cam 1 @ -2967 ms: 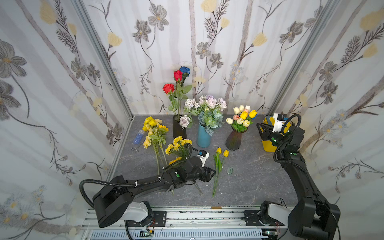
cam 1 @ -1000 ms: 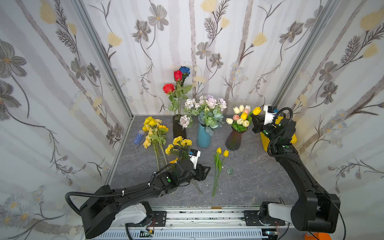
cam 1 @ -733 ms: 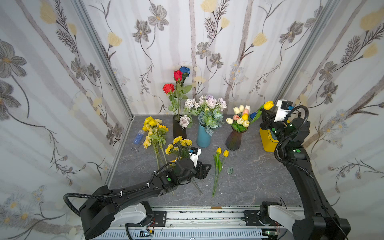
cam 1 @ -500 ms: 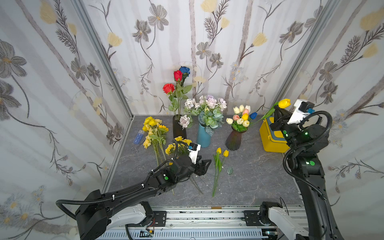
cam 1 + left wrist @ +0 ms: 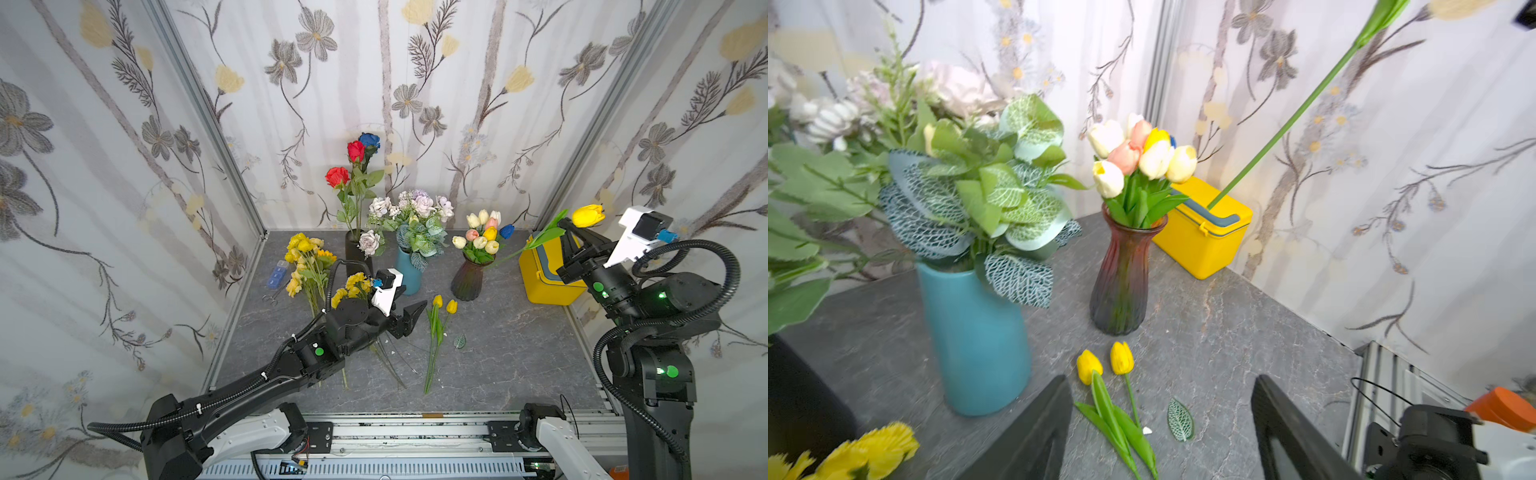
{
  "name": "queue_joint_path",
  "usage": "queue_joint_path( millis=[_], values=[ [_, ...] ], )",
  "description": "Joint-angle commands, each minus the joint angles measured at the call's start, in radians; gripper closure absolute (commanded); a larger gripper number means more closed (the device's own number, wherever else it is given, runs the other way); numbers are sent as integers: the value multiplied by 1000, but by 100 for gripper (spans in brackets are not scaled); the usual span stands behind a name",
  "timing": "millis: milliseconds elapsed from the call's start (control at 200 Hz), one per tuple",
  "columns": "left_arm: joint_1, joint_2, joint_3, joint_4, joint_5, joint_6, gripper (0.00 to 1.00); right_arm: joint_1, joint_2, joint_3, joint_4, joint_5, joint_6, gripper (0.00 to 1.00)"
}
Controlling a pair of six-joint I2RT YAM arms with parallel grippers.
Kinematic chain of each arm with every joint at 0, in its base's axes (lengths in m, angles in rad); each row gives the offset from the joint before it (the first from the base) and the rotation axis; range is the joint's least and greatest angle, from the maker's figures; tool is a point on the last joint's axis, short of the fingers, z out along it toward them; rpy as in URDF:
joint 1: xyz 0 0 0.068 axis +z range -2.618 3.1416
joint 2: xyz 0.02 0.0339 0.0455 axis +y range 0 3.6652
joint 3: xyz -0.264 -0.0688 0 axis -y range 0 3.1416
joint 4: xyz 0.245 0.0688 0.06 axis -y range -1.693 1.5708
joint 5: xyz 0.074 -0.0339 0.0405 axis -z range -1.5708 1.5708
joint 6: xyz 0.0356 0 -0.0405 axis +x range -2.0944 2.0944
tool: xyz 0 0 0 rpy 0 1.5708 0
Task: Pick out yellow flowers from the vase
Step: Pick up the flower from the vase.
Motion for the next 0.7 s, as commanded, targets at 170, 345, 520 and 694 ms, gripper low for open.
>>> queue_joint_path(
  millis=[170,345,520,694],
  values=[
    [0,54,55,131,180,53,29,66,-11,-173,218,-278,172,100],
    [-1,136,100,146,195,66,31,253,8,-216,258,-203,155,100],
    [-1,200,141,126,234,84,39,398,45,-221,260,-127,114,100],
    [-3,217,133,124,283,78,59,453,64,-227,268,-85,95,100]
  ],
)
